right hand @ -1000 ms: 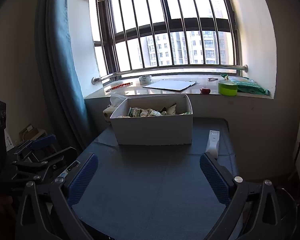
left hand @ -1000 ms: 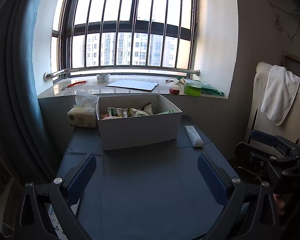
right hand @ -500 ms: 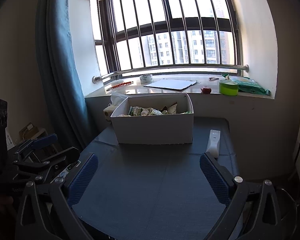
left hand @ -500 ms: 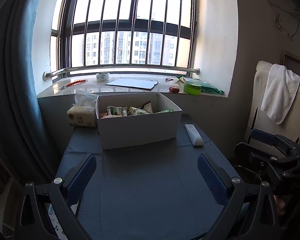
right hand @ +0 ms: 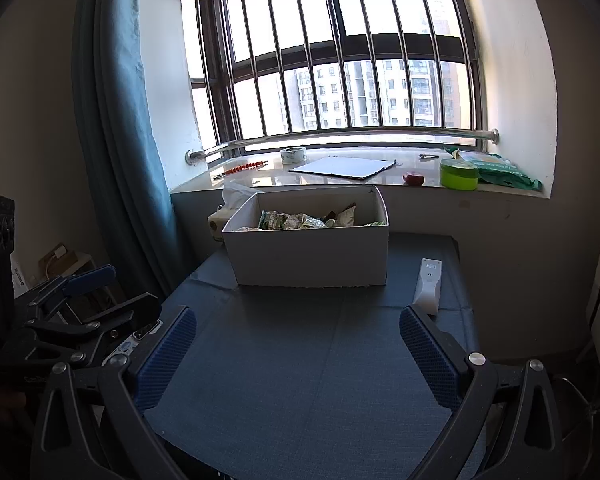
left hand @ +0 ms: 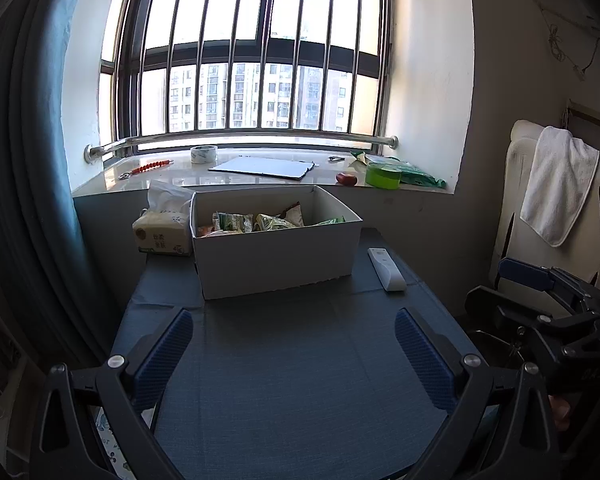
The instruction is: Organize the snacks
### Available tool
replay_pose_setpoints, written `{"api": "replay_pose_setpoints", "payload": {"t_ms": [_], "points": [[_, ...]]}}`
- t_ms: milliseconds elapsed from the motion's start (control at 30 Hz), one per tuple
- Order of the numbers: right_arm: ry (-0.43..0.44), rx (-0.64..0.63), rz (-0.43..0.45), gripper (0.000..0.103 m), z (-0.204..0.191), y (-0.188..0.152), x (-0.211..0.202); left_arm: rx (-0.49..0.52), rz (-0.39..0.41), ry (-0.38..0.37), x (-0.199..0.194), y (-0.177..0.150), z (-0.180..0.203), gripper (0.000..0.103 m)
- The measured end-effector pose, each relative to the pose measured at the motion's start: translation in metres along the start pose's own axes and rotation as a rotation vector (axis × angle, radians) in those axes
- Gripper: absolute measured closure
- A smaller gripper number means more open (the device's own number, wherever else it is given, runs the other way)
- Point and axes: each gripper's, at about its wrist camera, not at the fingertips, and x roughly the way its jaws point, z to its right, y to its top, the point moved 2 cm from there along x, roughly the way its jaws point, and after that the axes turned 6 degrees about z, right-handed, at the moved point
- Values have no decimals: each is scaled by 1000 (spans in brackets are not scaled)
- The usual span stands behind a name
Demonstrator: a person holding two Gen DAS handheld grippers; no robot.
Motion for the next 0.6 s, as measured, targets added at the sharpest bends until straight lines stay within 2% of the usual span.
{"api": "replay_pose_setpoints", "payload": {"t_ms": [600], "points": [[1, -6, -6, 0, -1, -2, 1, 2, -1, -3, -1, -1, 2, 0]]}}
